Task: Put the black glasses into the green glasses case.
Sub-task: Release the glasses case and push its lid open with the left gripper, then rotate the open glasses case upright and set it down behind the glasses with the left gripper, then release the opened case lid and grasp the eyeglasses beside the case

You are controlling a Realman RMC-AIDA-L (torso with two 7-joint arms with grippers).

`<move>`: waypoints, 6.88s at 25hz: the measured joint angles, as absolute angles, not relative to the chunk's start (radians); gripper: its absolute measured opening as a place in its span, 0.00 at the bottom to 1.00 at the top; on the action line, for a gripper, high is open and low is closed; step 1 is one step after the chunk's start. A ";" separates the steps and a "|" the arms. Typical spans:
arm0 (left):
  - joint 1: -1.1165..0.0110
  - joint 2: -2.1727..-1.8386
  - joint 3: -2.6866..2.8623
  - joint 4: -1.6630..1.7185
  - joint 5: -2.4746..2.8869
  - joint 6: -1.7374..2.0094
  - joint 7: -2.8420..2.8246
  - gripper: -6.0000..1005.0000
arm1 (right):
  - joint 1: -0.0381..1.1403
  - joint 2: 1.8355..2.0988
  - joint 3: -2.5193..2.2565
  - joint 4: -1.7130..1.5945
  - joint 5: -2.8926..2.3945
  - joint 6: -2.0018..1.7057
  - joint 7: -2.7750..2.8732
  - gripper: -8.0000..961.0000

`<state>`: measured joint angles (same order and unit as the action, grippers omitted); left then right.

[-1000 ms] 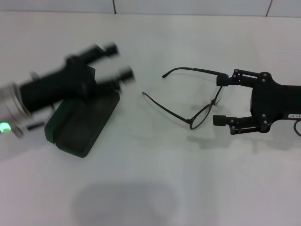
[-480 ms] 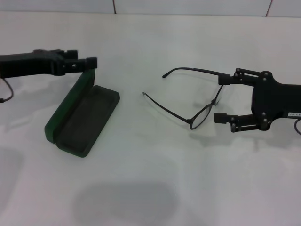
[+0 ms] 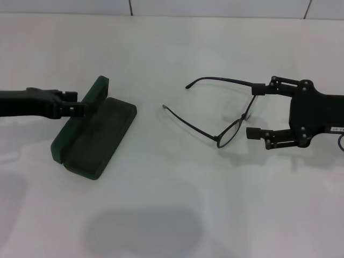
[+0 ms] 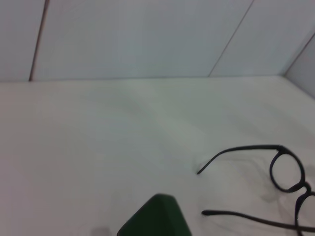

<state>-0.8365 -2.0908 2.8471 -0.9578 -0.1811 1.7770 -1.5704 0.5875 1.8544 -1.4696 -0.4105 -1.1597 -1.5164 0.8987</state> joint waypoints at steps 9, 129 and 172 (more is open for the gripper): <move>-0.839 -2.093 2.847 -0.948 -0.145 1.715 -1.569 0.74 | 0.588 1.854 -1.470 -0.413 -1.160 -1.518 0.892 0.92; -1.230 -2.089 2.848 -0.702 0.240 1.546 -1.171 0.21 | 0.482 1.884 -1.431 -0.454 -1.193 -1.557 0.767 0.92; -0.980 -2.085 2.845 -0.582 -0.495 1.657 -1.015 0.31 | 0.494 1.975 -1.283 -0.769 -1.491 -1.284 0.988 0.91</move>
<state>-0.9802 -2.0853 2.8454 -0.5823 -0.4948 1.6572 -1.0146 0.4935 1.9748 -1.2827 -0.7691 -1.4910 -1.2838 0.9876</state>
